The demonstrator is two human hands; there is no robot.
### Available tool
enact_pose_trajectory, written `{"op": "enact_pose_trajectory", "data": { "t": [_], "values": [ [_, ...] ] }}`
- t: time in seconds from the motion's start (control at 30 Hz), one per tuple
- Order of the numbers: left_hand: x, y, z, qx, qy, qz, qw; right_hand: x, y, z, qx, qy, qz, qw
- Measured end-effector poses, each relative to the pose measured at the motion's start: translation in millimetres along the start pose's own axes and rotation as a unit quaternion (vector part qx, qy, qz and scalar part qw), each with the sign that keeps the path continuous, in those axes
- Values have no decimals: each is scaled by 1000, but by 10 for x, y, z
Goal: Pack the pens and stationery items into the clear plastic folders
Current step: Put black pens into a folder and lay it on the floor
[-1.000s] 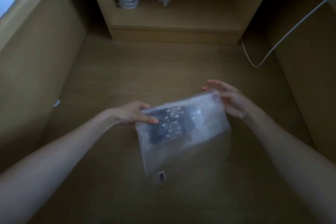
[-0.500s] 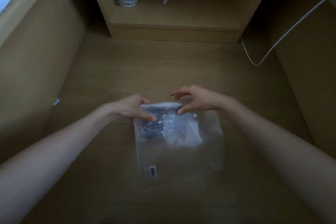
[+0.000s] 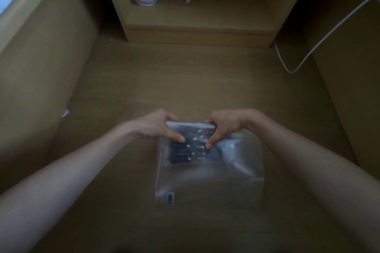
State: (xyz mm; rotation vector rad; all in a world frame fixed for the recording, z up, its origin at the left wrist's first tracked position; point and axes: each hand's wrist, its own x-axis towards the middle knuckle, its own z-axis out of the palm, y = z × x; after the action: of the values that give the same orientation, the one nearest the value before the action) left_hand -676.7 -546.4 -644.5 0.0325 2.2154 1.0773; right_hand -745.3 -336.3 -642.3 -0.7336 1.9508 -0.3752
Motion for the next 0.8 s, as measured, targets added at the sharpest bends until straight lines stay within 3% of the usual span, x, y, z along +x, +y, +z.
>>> {"op": "enact_pose_trajectory", "data": {
  "t": [0.13, 0.2, 0.27, 0.47, 0.67, 0.8],
  "values": [
    [-47, -124, 95, -127, 128, 8, 984, -65, 37, 6, 32, 28, -5, 999],
    [-57, -207, 162, -236, 154, 3, 960, -86, 77, 9, 50, 51, 1, 997],
    [-45, -311, 223, -278, 161, -5, 947, -113, 126, 4, 67, 80, 8, 995],
    [-19, -385, 328, -221, 270, 8, 937, -243, 288, -68, 194, 178, 33, 964],
    [-12, -218, 357, -89, 488, 54, 866, -249, 301, -73, 316, 315, 41, 894],
    [-20, 58, 491, -70, 490, 85, 865, -196, 204, -38, 407, 406, 25, 818]
  ]
}}
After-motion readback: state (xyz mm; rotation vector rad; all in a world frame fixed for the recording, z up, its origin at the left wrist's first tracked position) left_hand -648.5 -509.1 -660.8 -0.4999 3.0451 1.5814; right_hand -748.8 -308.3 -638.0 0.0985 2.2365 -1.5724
